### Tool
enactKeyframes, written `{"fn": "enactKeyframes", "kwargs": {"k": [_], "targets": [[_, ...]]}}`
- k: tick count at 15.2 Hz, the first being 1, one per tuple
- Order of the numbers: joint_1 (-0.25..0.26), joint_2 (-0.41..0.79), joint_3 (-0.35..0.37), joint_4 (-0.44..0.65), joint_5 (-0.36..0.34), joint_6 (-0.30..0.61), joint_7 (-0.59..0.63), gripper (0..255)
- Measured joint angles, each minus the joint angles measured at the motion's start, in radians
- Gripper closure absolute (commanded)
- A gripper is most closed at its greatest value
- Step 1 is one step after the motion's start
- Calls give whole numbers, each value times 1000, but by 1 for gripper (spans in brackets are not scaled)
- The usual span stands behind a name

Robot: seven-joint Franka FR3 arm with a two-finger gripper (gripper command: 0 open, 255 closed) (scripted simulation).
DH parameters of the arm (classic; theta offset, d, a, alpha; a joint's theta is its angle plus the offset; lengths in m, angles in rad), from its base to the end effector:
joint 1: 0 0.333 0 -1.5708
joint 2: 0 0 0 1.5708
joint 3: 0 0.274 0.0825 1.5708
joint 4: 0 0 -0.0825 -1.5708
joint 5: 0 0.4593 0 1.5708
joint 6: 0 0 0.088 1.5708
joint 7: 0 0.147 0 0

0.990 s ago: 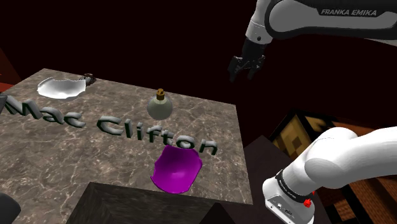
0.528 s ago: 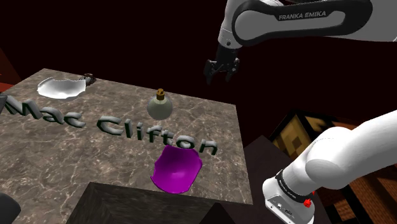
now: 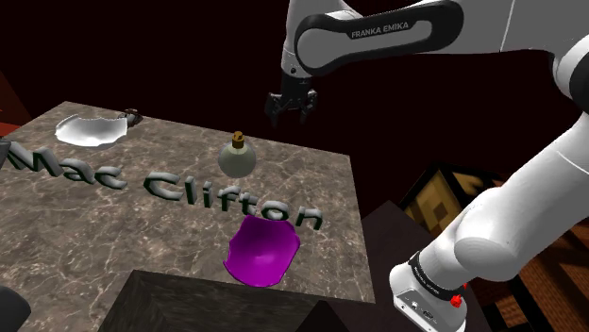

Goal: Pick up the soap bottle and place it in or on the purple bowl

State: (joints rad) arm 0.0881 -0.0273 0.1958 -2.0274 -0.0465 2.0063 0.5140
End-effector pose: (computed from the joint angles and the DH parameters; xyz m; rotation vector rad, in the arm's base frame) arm 0.5925 0.1683 0.3463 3.0826 -0.3259 0.0366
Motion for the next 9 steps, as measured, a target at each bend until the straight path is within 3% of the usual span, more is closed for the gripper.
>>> {"fn": "enactKeyframes", "kwargs": {"k": [9], "targets": [[70,347,33,333,-78,-2,126,0]]}}
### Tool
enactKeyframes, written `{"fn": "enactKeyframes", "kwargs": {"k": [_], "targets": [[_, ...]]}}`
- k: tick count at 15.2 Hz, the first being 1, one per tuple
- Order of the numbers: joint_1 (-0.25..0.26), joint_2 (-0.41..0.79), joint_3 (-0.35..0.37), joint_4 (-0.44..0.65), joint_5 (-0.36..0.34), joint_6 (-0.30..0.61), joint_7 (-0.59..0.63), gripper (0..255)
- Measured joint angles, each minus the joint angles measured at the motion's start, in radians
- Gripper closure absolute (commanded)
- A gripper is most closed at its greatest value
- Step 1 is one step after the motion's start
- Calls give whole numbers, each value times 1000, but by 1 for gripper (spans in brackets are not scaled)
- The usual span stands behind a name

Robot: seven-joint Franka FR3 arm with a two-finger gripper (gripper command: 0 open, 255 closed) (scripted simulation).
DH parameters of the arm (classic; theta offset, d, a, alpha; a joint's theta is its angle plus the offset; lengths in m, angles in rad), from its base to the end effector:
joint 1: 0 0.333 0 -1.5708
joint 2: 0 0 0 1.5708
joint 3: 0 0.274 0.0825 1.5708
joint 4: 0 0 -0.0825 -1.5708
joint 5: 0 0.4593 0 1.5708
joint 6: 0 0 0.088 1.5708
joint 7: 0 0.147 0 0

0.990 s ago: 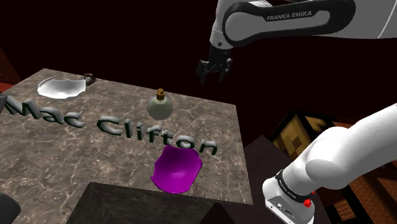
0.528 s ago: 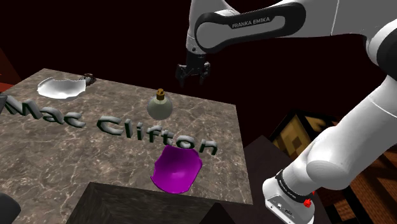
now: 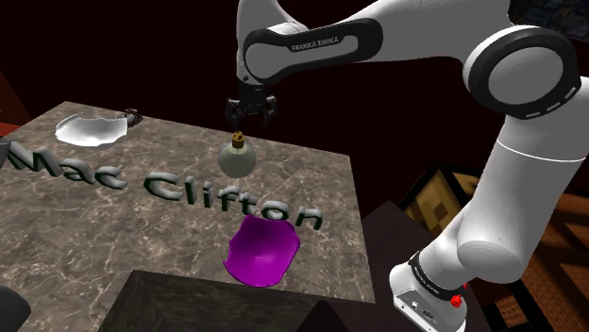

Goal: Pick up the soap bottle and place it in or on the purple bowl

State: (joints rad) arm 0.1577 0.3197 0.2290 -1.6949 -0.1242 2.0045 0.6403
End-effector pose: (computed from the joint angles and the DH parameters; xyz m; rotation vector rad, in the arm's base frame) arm 0.6564 0.2483 0.3020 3.0877 -0.3293 0.0306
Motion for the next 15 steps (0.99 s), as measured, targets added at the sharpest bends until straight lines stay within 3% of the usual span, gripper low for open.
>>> {"fn": "enactKeyframes", "kwargs": {"k": [4,15], "targets": [[35,129,0,141,-26,-17,33,0],[38,177,-7,112,-39,58,44,0]]}}
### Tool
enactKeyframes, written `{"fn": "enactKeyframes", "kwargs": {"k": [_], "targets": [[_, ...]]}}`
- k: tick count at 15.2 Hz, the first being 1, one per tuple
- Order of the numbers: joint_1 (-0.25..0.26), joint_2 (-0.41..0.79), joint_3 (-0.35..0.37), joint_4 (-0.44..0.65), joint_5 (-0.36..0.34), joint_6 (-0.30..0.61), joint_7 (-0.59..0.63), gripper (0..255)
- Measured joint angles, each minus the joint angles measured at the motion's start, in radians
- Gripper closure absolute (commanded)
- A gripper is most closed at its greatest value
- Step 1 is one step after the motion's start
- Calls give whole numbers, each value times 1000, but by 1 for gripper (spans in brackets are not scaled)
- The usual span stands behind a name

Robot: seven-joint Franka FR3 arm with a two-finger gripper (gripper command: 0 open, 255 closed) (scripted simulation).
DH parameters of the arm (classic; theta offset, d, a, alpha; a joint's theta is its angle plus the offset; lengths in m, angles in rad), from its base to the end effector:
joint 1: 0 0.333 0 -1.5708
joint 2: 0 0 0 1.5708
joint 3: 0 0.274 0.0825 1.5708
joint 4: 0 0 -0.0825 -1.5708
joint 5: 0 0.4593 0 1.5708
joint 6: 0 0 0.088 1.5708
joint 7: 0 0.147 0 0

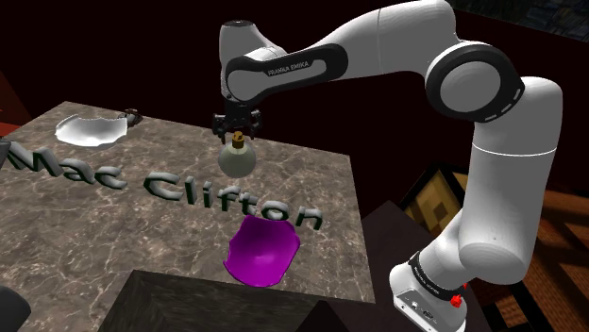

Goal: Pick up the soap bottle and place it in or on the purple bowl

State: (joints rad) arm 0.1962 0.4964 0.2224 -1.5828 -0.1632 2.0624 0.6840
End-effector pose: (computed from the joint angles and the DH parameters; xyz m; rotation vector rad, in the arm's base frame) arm 0.6777 0.2753 0.2423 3.0895 -0.3316 0.0275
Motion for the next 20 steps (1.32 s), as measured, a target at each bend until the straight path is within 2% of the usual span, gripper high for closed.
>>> {"fn": "enactKeyframes", "kwargs": {"k": [2,3,13,20], "targets": [[0,0,0,0,0,1,0,0],[0,0,0,0,0,1,0,255],[0,0,0,-1,0,1,0,255],[0,-23,4,44,8,-66,-8,255]]}}
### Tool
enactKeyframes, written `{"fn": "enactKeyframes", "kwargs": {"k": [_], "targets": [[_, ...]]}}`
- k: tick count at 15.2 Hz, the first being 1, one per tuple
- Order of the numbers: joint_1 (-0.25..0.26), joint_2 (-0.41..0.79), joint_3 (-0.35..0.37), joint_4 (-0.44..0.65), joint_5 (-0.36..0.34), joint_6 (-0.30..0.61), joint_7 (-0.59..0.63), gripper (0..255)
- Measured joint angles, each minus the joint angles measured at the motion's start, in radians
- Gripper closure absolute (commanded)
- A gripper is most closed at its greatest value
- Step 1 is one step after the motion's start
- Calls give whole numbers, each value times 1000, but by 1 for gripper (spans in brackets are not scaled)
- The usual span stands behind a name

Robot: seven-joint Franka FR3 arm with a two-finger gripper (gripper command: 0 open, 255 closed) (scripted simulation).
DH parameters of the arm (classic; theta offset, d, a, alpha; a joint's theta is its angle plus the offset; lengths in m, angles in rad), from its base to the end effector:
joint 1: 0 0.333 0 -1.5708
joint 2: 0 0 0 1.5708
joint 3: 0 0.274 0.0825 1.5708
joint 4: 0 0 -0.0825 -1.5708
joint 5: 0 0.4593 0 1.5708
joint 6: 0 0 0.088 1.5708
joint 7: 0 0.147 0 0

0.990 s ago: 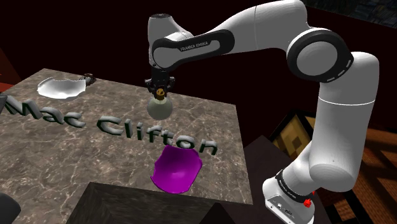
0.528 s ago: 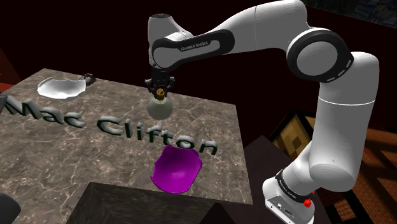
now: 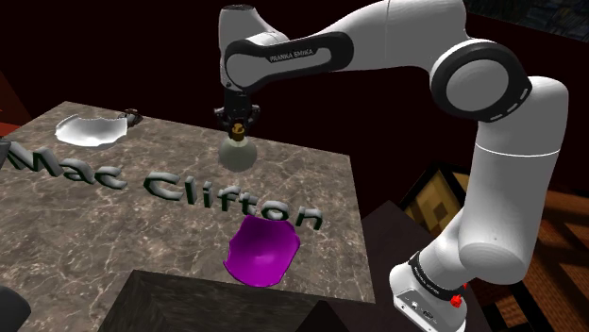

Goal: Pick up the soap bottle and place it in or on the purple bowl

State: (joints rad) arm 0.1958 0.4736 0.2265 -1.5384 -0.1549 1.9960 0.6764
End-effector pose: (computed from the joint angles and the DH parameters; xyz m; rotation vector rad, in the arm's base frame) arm 0.6818 0.2766 0.2768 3.0896 -0.3317 0.0275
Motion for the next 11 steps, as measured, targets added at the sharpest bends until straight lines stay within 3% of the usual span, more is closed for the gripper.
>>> {"fn": "enactKeyframes", "kwargs": {"k": [11], "targets": [[0,-40,6,89,13,-128,-13,255]]}}
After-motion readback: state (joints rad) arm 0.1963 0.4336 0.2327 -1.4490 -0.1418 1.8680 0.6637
